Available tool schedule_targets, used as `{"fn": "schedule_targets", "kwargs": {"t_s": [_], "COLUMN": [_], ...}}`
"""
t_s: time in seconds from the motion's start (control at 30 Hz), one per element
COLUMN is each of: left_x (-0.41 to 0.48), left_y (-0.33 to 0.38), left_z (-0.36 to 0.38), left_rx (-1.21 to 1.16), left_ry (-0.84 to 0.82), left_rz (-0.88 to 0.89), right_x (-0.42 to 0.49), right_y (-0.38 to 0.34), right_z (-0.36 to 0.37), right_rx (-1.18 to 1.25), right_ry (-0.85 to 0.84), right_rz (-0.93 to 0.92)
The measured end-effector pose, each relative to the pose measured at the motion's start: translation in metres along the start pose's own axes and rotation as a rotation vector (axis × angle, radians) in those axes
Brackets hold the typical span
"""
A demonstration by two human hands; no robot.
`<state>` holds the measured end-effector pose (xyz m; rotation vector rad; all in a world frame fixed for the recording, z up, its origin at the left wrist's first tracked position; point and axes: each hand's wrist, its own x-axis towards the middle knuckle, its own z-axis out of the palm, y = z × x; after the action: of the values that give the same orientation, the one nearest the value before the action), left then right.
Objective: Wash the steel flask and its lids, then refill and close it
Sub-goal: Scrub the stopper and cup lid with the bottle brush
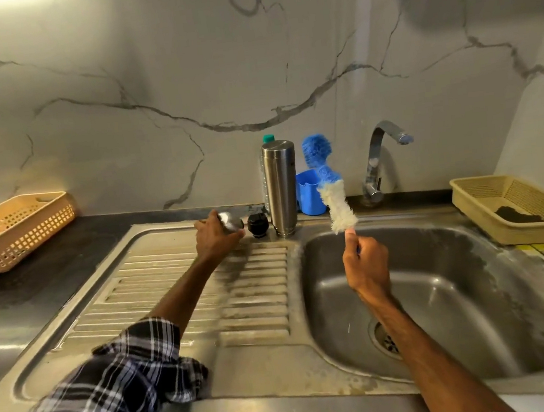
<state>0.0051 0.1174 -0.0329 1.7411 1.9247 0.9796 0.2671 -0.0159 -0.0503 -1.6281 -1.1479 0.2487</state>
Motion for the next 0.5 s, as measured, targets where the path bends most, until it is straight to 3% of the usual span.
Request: {"fn": "schedule_targets", "kwargs": {"t_s": [0.2, 0.5], "left_x": [0.025, 0.035], "left_y": [-0.003, -0.009], "left_z": [0.007, 0.014], "left_rx": [0.272, 0.203], "left_ry": [-0.079, -0.082], "left_rz": [0.114, 0.197], "right_x": [0.005, 0.008], "right_y": [0.005, 0.010], "right_z": [0.002, 0.006], "right_rx": [-0.007, -0.018], "right_ry": [-0.006, -0.022], "right_rz": [0.015, 0.017]}}
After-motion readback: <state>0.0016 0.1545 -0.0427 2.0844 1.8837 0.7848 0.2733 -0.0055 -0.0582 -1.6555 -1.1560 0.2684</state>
